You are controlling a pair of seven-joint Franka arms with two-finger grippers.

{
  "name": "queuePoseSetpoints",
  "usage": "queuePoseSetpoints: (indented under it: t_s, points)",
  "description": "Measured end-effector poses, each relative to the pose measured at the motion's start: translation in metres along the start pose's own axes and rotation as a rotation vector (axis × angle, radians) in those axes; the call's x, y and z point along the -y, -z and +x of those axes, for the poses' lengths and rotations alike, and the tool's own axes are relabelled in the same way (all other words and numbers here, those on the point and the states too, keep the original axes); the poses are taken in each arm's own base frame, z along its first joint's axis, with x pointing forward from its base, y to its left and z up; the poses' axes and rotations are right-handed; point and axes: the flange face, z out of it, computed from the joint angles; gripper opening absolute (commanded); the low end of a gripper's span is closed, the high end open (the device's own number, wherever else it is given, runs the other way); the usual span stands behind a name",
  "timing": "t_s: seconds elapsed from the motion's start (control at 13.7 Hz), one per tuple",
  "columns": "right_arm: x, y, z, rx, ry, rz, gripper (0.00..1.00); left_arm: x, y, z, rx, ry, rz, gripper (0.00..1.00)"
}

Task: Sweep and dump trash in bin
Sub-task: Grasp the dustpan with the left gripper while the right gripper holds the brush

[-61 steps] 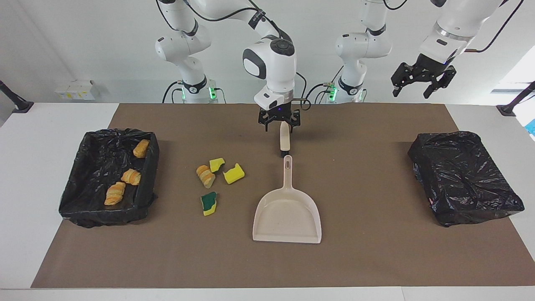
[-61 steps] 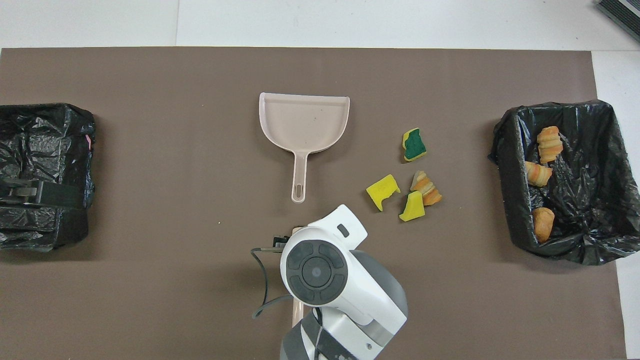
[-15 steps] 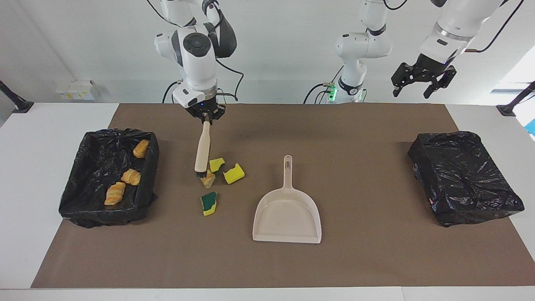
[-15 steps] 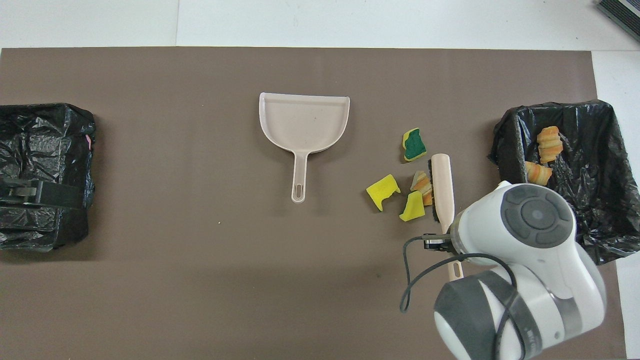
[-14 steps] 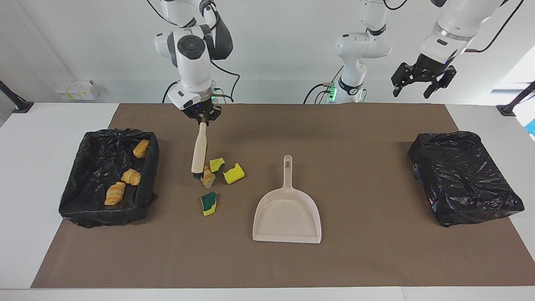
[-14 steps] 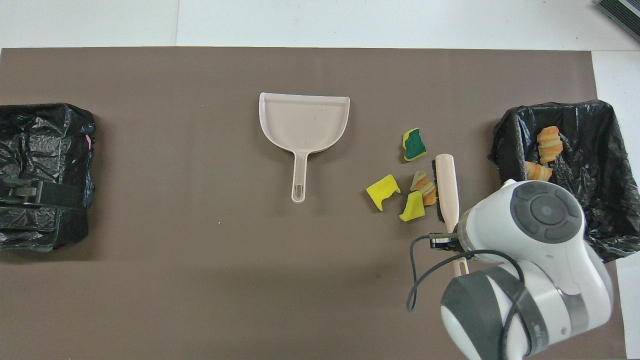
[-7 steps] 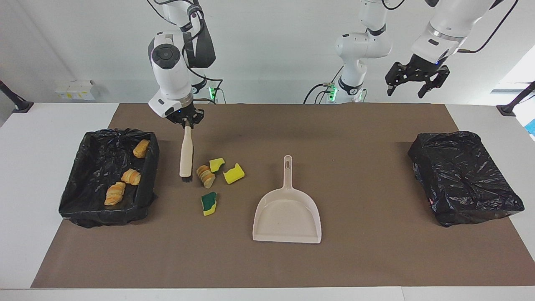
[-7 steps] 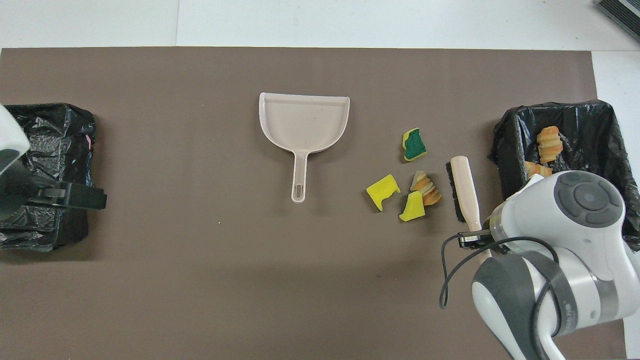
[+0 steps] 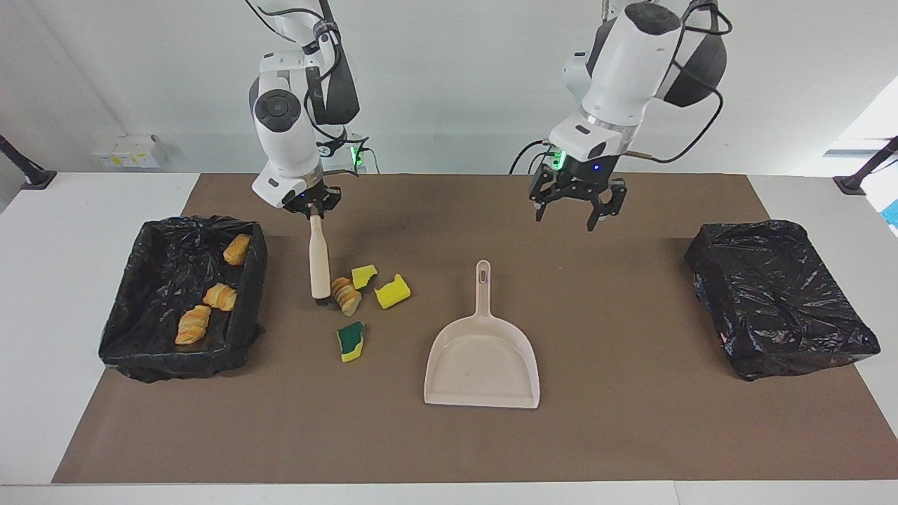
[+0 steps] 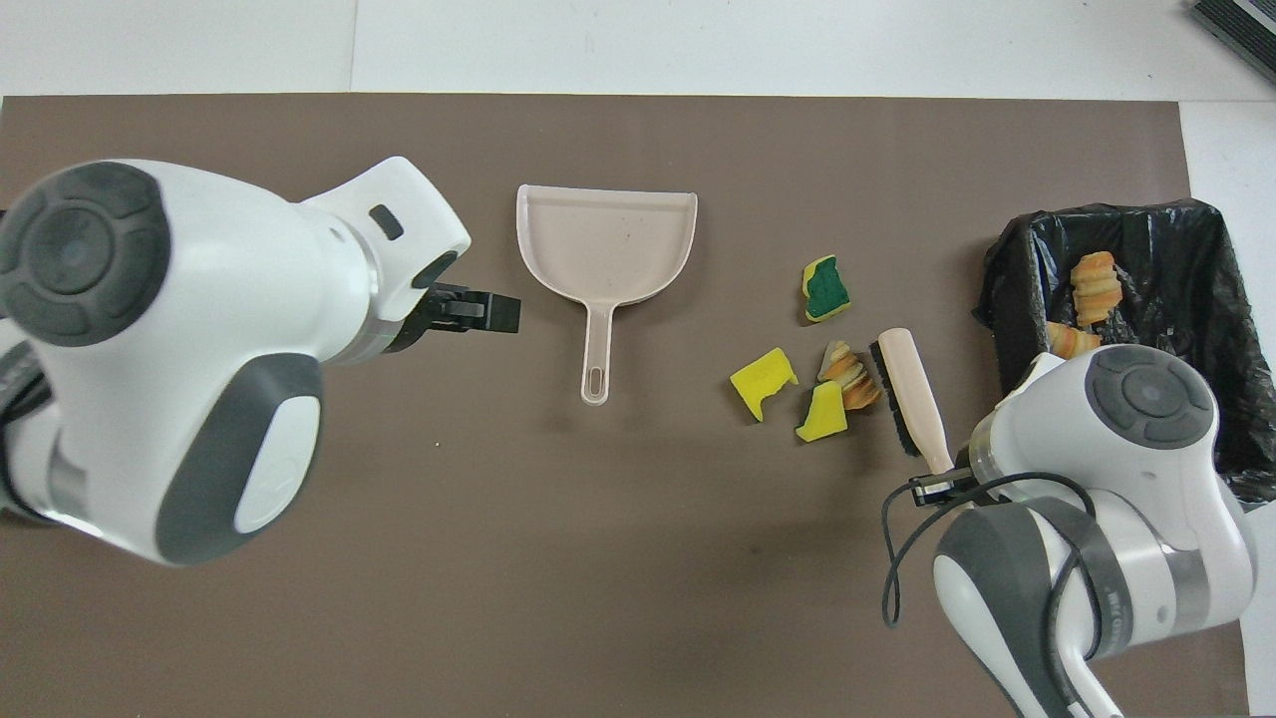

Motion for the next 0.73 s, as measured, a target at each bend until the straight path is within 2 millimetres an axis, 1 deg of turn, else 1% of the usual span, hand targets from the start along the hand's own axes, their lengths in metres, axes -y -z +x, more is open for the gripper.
queuePoseSetpoints:
  t_s: [0.15,0.22,0.29,0.37,0.44,0.51,0.66,0.73]
  points:
    - [-0.005,0.000,0.004,-0.022,-0.010,0.004,0.00,-0.033,-0.051,0.011,-0.016,0.069,-0.028,1.00]
    - [-0.011,-0.001,0.006,-0.028,-0.022,0.007,0.00,-0.049,-0.080,0.014,-0.022,0.085,-0.042,1.00]
    - [-0.015,-0.004,0.007,-0.025,-0.030,0.010,0.00,-0.063,-0.106,0.013,-0.015,0.083,-0.049,1.00]
    - [-0.018,-0.007,0.008,-0.020,-0.035,0.012,0.00,-0.073,-0.128,0.009,0.003,0.080,-0.048,1.00]
    - [-0.018,-0.009,0.009,-0.017,-0.035,0.013,0.00,-0.078,-0.144,0.005,0.024,0.077,-0.042,1.00]
    - [-0.018,-0.010,0.009,-0.015,-0.034,0.013,0.00,-0.080,-0.155,0.001,0.043,0.074,-0.035,1.00]
    - [-0.017,-0.011,0.010,-0.014,-0.033,0.013,0.00,-0.078,-0.174,-0.007,0.076,0.073,-0.020,1.00]
    - [-0.017,-0.011,0.010,-0.014,-0.033,0.013,0.00,-0.080,-0.180,-0.013,0.089,0.067,-0.015,1.00]
